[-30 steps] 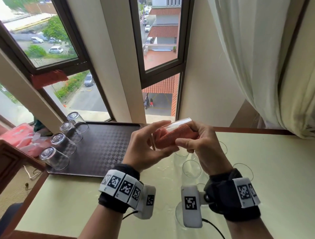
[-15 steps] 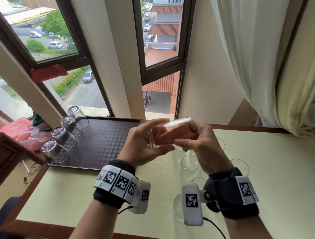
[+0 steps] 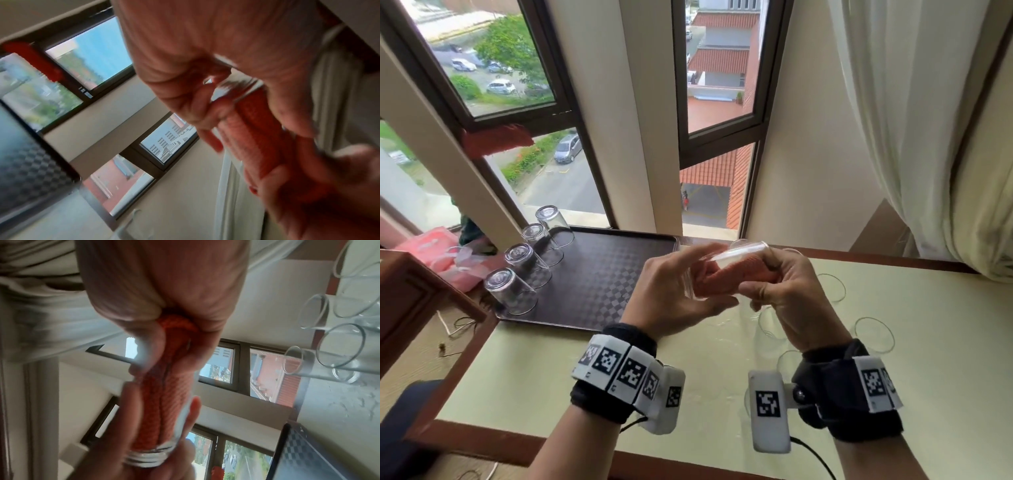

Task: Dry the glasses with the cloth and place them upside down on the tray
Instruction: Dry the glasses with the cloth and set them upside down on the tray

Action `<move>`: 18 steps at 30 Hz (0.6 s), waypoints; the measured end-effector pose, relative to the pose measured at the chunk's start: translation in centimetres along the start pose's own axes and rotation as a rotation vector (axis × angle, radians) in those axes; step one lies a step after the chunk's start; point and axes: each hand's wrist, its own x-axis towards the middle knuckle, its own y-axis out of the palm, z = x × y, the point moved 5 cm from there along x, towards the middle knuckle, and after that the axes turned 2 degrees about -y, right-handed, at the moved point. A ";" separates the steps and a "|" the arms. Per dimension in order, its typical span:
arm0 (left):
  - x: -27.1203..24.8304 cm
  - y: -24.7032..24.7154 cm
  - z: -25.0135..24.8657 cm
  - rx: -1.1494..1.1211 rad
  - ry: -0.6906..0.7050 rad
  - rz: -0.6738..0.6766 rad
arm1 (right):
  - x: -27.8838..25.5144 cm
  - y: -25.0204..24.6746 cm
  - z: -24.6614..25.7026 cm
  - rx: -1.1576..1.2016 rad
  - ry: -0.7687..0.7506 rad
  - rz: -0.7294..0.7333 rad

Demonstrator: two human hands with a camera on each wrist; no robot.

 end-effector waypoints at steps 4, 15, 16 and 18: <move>-0.5 -0.8 0.5 -0.467 -0.278 0.071 | -0.2 1.6 0.9 0.024 -0.096 -0.040; -1.7 -4.4 1.8 0.165 0.079 -0.052 | 0.6 5.2 -0.7 0.013 0.047 0.002; -1.6 -4.8 2.0 0.121 0.031 -0.030 | 0.6 5.6 -0.7 0.027 0.034 -0.033; -1.2 -5.6 2.9 -0.127 -0.188 0.073 | 0.8 6.4 -0.6 0.041 0.006 -0.078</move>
